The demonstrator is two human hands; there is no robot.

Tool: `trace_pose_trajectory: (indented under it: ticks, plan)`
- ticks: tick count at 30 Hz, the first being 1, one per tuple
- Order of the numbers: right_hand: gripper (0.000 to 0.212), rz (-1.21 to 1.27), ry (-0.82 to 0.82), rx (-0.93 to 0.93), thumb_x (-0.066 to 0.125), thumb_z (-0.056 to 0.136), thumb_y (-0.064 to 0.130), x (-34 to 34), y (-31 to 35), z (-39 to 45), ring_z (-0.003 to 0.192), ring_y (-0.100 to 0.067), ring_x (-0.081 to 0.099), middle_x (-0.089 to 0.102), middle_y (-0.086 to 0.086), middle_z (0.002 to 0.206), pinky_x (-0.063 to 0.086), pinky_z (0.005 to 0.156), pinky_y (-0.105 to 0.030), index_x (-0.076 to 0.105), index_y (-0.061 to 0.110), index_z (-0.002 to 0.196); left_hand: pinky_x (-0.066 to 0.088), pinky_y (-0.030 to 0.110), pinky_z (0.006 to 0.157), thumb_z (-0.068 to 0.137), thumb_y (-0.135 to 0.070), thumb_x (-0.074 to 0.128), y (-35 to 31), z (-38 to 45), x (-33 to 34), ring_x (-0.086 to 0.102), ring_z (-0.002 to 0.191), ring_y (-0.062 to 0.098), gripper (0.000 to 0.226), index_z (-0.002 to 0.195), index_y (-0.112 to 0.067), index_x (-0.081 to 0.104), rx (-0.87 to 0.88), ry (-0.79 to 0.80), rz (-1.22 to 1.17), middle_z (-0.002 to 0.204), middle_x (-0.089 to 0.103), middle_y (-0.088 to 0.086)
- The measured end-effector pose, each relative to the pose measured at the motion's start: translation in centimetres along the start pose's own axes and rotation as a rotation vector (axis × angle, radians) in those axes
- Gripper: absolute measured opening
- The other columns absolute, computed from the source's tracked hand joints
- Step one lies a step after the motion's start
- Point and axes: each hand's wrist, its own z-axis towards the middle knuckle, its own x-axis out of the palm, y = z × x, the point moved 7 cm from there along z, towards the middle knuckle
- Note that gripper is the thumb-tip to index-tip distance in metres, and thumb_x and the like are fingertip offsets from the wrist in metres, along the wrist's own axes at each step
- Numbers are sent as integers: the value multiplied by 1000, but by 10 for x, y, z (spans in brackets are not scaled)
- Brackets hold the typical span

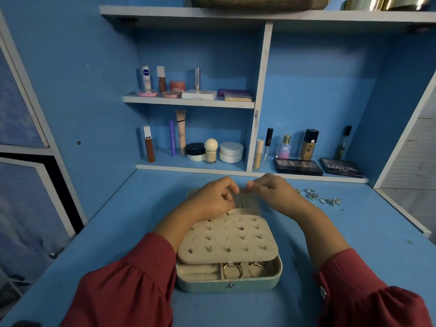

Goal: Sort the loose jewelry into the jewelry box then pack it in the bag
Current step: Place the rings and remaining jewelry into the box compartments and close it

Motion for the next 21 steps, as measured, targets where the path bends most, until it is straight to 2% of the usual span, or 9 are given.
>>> trace_pose_trajectory:
  ticks: [3,4,6,8,10,13,15,21]
  plan:
    - [24,-14,-189,118,45,100,24,-29,-20,-2,89,-18,58,65,-3,107,44,75,-31,67,22,108,51,36,69,87,-9,56,-1,-1,-2,52,66,9,24,103,-26,51,7,-24,-19,91,68,1]
    - [25,-40,-212,178,43,99,15,-36,-30,-4,84,-21,59,66,-5,103,46,72,-33,65,20,110,51,36,70,87,-9,55,0,-1,-2,51,66,8,24,103,-27,51,7,-25,-9,91,68,0]
    - [28,-95,-197,285,44,95,4,-42,-48,-6,88,-27,61,68,-8,101,51,76,-39,66,20,103,50,34,72,88,-10,56,1,-1,-1,53,69,7,24,103,-27,51,1,-9,13,92,69,-3]
    - [20,-153,-145,327,55,91,6,-41,-57,-6,88,-26,62,70,-9,100,52,79,-38,70,19,90,51,34,75,88,-12,57,0,0,0,57,74,9,23,103,-28,51,-2,0,17,91,70,-3]
    - [12,-183,-102,336,64,88,12,-36,-57,-5,84,-22,60,71,-8,99,50,76,-32,74,15,83,51,34,75,89,-13,57,-1,-1,-1,56,74,9,23,104,-29,51,-2,-2,23,92,69,-3]
    - [13,-258,-83,349,69,85,21,-28,-57,-1,93,-25,64,71,-9,108,52,81,-34,77,11,85,52,37,75,89,-11,57,-2,-1,-2,53,70,8,24,104,-30,51,5,-13,18,92,68,-2]
    - [13,-310,-68,357,70,84,24,-22,-58,3,96,-25,63,71,-8,109,53,82,-34,77,13,87,53,40,75,88,-11,57,-3,-2,-3,53,70,9,25,104,-29,52,3,-25,4,90,68,-2]
    - [16,-383,9,367,62,88,26,-11,-61,7,82,-24,60,66,-7,88,53,77,-37,70,13,85,53,42,73,86,-6,58,-2,-1,-8,56,68,14,25,99,-28,55,9,-78,-67,86,69,-5]
